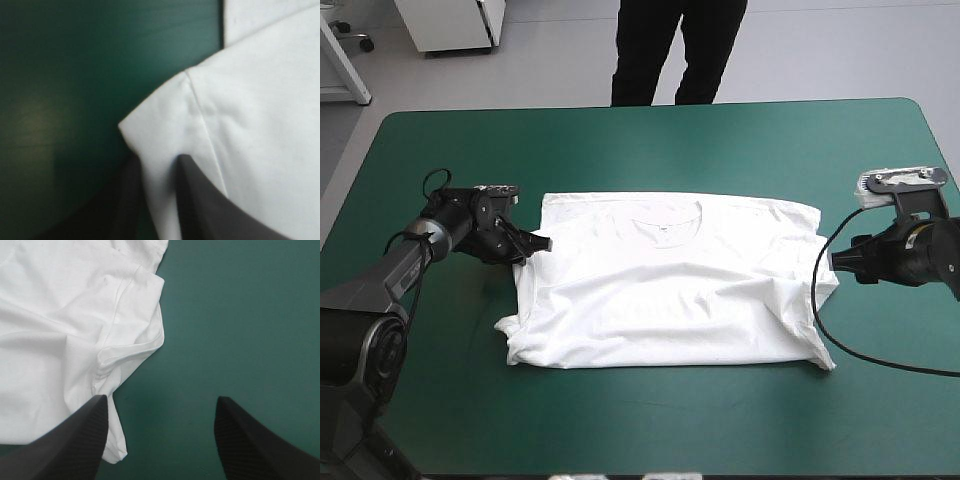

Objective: Fold the cloth

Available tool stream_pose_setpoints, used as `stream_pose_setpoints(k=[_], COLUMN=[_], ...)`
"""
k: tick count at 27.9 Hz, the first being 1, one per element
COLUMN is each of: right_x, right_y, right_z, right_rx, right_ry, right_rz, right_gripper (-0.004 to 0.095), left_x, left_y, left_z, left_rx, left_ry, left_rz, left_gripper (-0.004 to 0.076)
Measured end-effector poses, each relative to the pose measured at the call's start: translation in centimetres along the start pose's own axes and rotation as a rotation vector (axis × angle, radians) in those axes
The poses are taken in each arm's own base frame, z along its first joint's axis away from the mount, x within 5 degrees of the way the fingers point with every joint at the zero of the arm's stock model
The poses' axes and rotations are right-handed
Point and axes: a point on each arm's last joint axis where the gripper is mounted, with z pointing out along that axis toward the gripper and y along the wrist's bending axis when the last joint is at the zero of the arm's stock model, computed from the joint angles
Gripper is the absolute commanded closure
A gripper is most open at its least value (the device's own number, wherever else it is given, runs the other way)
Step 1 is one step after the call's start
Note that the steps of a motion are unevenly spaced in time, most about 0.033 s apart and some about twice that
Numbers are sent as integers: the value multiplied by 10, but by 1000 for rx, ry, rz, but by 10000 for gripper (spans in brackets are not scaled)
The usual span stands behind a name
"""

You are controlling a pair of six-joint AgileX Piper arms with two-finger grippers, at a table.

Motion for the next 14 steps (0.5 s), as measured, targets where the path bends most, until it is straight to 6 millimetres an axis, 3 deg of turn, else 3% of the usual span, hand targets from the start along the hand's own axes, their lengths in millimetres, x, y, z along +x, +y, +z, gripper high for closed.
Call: stream_pose_setpoints(k=[1,7,11,13,14], right_x=[0,0,0,0,0], right_y=[0,0,1,1,1], right_z=[0,0,0,0,0], right_rx=[0,-4,-10,-13,-16], right_ry=[0,1,2,3,4], right_rz=[0,2,4,5,6], right_gripper=[327,327,327,327,327], left_x=[-1,-12,-33,-40,-45], left_y=[0,-2,-13,-23,-39], left_z=[0,-9,-36,-52,-67], left_rx=[5,9,16,27,43], left_ry=[-1,27,-15,-53,-86], left_rz=[-5,7,46,73,110], left_gripper=[731,731,731,731,731])
